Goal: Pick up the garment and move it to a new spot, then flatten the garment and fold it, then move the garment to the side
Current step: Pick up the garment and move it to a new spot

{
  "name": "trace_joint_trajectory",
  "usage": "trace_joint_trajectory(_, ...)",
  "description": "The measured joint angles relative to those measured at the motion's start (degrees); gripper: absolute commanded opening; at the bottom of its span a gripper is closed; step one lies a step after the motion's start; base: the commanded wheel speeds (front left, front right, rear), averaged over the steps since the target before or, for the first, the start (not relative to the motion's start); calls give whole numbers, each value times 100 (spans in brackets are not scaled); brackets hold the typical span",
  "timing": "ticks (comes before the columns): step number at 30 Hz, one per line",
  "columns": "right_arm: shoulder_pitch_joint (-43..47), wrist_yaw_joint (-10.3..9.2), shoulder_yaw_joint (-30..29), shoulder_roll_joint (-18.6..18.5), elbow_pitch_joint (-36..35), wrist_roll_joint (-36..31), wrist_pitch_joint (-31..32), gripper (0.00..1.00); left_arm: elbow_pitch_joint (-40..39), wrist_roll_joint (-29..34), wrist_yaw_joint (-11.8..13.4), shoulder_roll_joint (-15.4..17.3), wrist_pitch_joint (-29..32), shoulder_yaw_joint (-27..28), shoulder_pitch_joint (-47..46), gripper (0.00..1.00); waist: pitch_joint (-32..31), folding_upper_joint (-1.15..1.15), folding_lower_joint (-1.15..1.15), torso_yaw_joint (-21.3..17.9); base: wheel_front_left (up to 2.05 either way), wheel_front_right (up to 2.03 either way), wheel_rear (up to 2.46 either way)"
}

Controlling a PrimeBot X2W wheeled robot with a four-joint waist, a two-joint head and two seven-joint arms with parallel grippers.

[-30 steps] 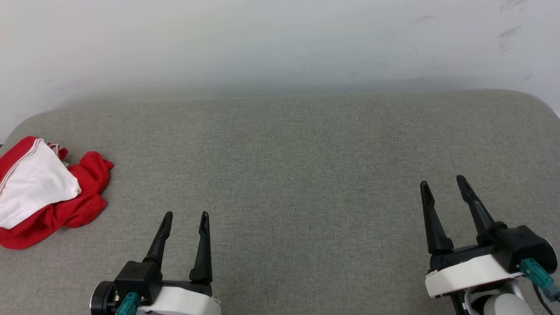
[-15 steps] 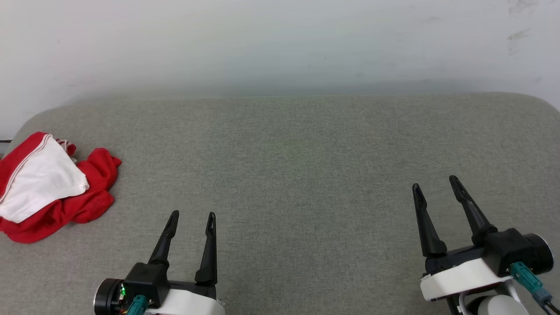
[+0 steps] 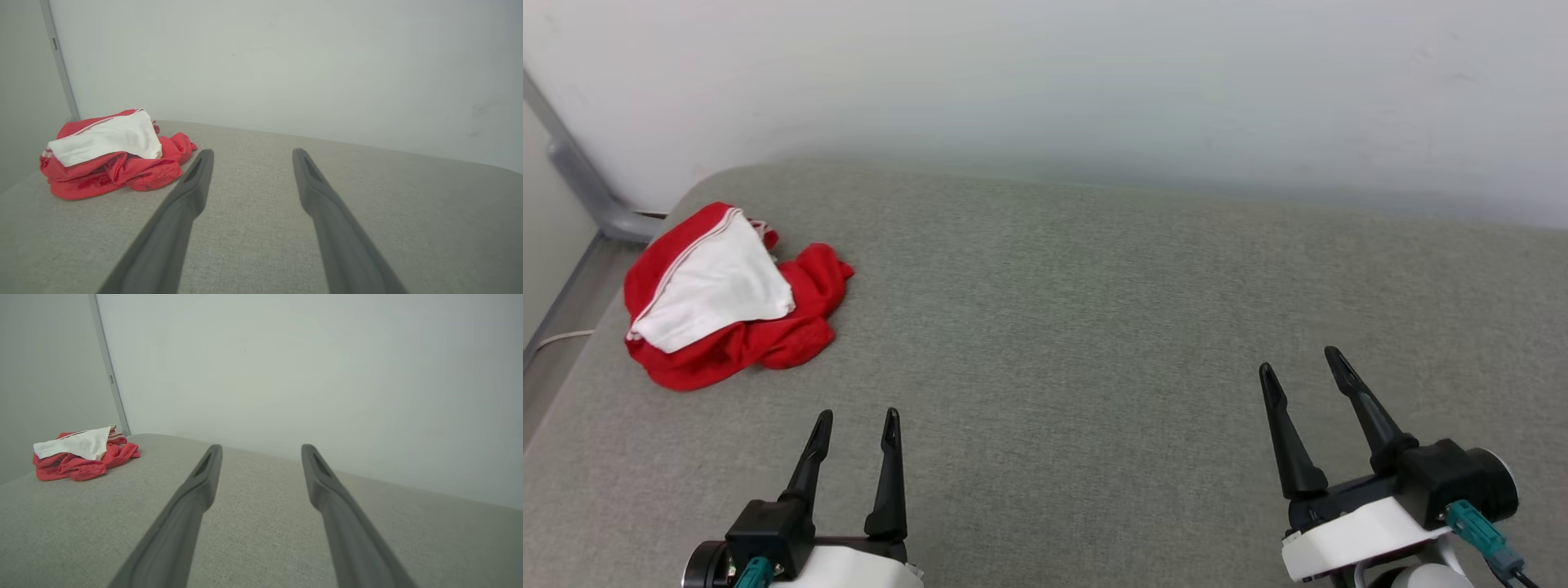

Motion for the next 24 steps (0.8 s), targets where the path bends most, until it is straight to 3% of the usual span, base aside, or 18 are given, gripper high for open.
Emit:
trace_joint_trajectory(13, 51, 0, 151, 0, 141, 120, 0, 100, 19, 172, -87, -1, 0, 86, 182, 100, -160, 0, 0, 984, 0, 0, 0)
trace_joint_trajectory(24, 108, 0, 258, 0, 187, 136, 0, 100, 34, 230, -132, 0, 0, 103, 279, 100, -267, 0, 0, 1516, 0, 0, 0)
